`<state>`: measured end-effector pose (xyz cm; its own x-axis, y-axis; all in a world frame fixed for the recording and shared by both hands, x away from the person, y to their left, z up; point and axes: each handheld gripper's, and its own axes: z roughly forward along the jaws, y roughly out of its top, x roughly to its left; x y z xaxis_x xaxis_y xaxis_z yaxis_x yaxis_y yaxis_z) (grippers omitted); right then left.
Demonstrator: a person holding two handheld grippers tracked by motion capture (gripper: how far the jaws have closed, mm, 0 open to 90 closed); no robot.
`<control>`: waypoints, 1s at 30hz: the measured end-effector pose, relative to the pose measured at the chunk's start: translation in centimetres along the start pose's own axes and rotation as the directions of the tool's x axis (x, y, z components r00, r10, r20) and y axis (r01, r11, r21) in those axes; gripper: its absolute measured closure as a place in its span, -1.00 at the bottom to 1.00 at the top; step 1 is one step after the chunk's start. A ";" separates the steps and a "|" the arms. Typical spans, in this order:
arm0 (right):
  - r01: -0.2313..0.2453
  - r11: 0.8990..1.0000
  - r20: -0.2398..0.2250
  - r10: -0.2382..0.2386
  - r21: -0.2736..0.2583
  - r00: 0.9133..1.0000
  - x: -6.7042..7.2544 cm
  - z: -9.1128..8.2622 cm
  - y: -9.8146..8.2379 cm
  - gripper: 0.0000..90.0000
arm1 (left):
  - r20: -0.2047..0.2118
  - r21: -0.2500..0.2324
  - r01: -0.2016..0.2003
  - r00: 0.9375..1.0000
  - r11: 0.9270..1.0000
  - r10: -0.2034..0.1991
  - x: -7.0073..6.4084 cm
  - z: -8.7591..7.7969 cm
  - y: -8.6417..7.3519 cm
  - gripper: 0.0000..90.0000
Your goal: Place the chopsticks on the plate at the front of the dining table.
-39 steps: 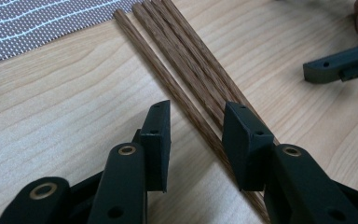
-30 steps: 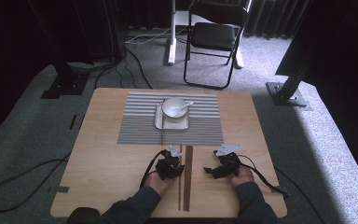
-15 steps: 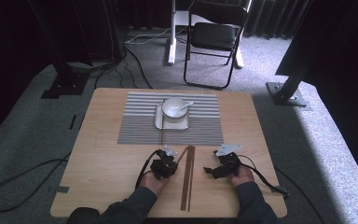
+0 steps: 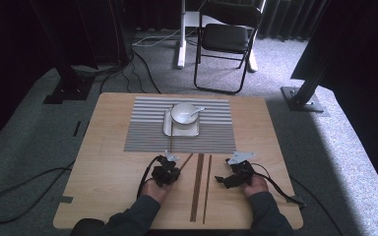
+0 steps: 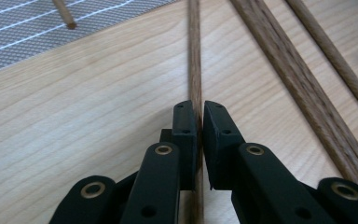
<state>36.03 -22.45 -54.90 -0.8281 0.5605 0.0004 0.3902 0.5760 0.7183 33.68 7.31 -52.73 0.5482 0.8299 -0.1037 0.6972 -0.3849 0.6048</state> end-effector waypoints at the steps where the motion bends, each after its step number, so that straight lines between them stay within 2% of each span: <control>1: 0.000 1.000 0.000 0.000 0.000 1.000 0.0 0.0 0.0 -0.75 | 0.000 0.000 0.000 1.000 1.000 0.000 0.0 0.0 0.0 0.87; 2: 0.000 1.000 0.000 0.000 0.000 1.000 0.0 0.0 0.0 -0.75 | 0.017 0.002 0.013 1.000 1.000 -0.013 0.3 0.0 0.0 0.87; 7: 0.000 1.000 0.000 0.000 0.000 1.000 0.0 0.0 0.0 -0.75 | 0.024 0.005 0.015 1.000 1.000 -0.015 0.5 0.0 0.1 0.88; 10: 0.000 1.000 0.000 0.000 0.000 1.000 0.0 0.0 0.0 -0.75 | 0.053 0.007 0.031 0.998 0.999 -0.032 0.7 0.0 0.1 0.88; 16: 0.000 1.000 0.000 0.000 0.000 1.000 0.0 0.0 0.0 -0.75 | 0.060 0.003 0.023 0.998 1.000 -0.024 0.7 -0.2 0.2 0.88; 30: 0.000 1.000 0.000 0.000 0.000 1.000 0.0 0.0 0.0 -0.75 | 0.066 -0.021 0.039 0.997 0.999 -0.037 1.0 -0.5 0.3 0.88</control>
<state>36.03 -22.45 -54.90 -0.8281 0.5605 0.0006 0.3903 0.5759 0.7184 34.21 8.24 -52.25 0.5509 0.8153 -0.1780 0.7083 -0.3440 0.6164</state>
